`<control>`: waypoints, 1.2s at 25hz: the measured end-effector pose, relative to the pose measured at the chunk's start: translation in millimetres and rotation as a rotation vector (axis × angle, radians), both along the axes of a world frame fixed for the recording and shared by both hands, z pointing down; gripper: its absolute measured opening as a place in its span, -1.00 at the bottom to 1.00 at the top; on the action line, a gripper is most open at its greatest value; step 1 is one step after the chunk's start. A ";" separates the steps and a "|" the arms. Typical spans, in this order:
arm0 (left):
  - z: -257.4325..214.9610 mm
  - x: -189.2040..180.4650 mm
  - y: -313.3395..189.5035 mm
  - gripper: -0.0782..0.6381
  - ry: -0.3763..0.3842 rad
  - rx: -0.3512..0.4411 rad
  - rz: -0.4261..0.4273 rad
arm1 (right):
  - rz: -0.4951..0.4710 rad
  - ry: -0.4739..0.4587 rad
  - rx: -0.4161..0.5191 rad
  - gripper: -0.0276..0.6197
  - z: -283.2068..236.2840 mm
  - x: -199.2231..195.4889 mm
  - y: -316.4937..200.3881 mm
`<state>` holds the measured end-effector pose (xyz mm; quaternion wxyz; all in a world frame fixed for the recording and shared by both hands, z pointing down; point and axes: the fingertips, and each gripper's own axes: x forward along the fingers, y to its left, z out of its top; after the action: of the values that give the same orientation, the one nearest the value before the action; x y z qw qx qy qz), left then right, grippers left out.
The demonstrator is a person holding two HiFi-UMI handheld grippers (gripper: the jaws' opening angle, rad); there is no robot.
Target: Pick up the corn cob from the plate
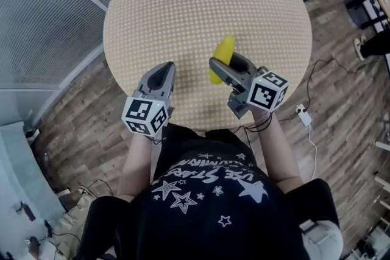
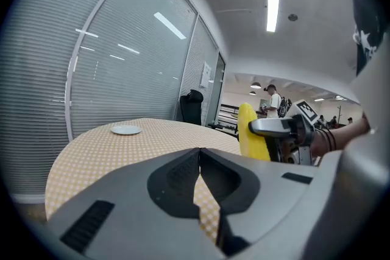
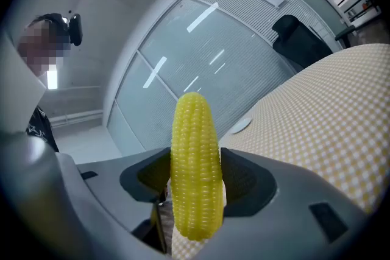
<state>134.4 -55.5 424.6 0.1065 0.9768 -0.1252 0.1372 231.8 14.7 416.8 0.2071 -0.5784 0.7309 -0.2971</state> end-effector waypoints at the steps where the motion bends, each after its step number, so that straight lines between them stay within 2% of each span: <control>1: -0.6 1.6 7.0 -0.76 -0.003 -0.004 -0.010 | -0.010 0.000 -0.005 -0.12 0.5 4.1 4.4; 5: -2.3 -0.4 24.1 -0.76 -0.033 0.011 -0.023 | -0.037 0.009 -0.003 -0.12 -2.6 12.0 13.1; 9: -5.4 -6.7 32.3 -0.76 -0.026 0.011 -0.033 | -0.036 0.005 0.016 -0.12 -7.5 8.5 14.2; 14: -3.0 -27.3 36.6 -0.76 -0.010 0.011 0.000 | -0.021 -0.003 0.001 -0.12 -6.6 -25.8 13.3; 19: 9.7 -45.4 36.0 -0.76 0.009 -0.009 0.044 | 0.017 -0.010 -0.057 -0.12 5.2 -56.2 20.6; 22: 7.9 -45.1 35.7 -0.76 0.017 0.026 0.048 | 0.027 0.002 -0.068 -0.12 5.2 -59.2 23.2; 25: 3.0 -42.8 48.2 -0.76 0.042 0.017 0.043 | 0.013 0.035 -0.071 -0.12 2.9 -61.2 31.9; 30: -1.9 -38.6 74.8 -0.76 0.038 0.022 0.021 | 0.000 0.030 -0.026 -0.12 -10.6 -54.9 45.6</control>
<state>95.9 19.3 422.7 0.0966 0.9816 -0.1142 0.1185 177.0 60.2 406.2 0.1889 -0.5855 0.7299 -0.2979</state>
